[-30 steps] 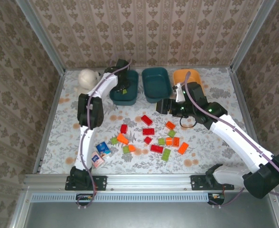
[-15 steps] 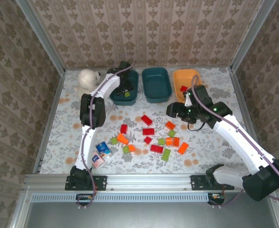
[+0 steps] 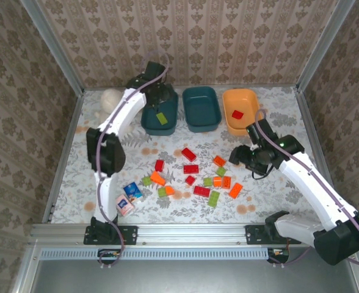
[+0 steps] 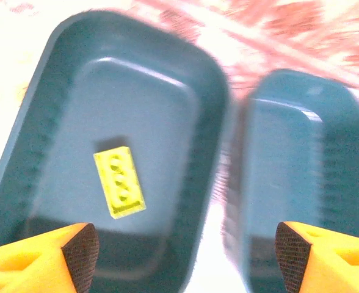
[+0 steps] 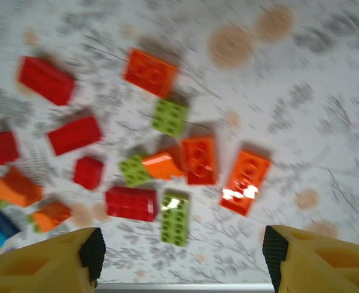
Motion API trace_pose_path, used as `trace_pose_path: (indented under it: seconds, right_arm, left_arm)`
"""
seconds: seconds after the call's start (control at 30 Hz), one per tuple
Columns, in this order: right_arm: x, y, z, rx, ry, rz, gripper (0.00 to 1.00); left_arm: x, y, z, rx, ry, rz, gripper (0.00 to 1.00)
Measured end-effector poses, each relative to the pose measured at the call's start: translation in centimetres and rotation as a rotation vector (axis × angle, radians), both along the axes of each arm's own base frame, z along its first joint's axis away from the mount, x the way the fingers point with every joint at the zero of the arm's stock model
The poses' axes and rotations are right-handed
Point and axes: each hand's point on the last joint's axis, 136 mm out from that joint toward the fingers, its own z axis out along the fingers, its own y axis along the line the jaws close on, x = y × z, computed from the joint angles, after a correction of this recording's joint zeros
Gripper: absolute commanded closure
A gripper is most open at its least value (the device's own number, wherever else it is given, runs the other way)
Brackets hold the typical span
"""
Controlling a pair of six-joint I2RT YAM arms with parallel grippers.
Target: Sort the legos into containers by color
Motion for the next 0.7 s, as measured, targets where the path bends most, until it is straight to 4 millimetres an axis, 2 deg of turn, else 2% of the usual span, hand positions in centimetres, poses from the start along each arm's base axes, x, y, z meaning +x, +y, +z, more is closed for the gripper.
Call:
trace_pose_path:
  seconds: [0.07, 0.17, 0.23, 0.3, 0.43, 0.5, 0.6, 0.7]
  right_arm:
    - [-1.9, -0.7, -2.3, -0.019, 0.078, -0.036, 0.29]
    - [-3.9, -1.5, -5.5, -0.040, 0.173, -0.090, 0.29]
    - [-4.8, -1.7, -7.1, -0.044, 0.217, -0.122, 0.29]
    - [-5.3, -1.8, -8.4, -0.040, 0.246, -0.154, 0.30]
    - [-4.5, -1.3, -10.2, -0.023, 0.261, -0.203, 0.31]
    - [-3.8, -1.0, -10.9, -0.018, 0.265, -0.220, 0.31]
    - [-2.9, -0.7, -11.7, -0.011, 0.265, -0.234, 0.31]
    - [-2.2, -0.8, -12.3, -0.005, 0.264, -0.261, 0.33]
  left_arm:
    - [-3.4, -1.7, 4.1, -0.044, -0.088, -0.090, 0.19]
    - [-9.1, -3.8, 6.8, -0.099, -0.163, -0.240, 0.18]
    - [-12.5, -4.3, 6.3, -0.128, -0.168, -0.322, 0.18]
    - [-15.1, -4.1, 4.5, -0.146, -0.144, -0.377, 0.18]
    - [-20.0, -2.9, -0.7, -0.130, -0.036, -0.445, 0.18]
    - [-21.9, -2.5, -2.1, -0.125, 0.000, -0.467, 0.18]
    - [-23.4, -2.0, -1.9, -0.133, -0.003, -0.483, 0.18]
    - [-23.8, -1.6, 0.0, -0.155, -0.055, -0.484, 0.19]
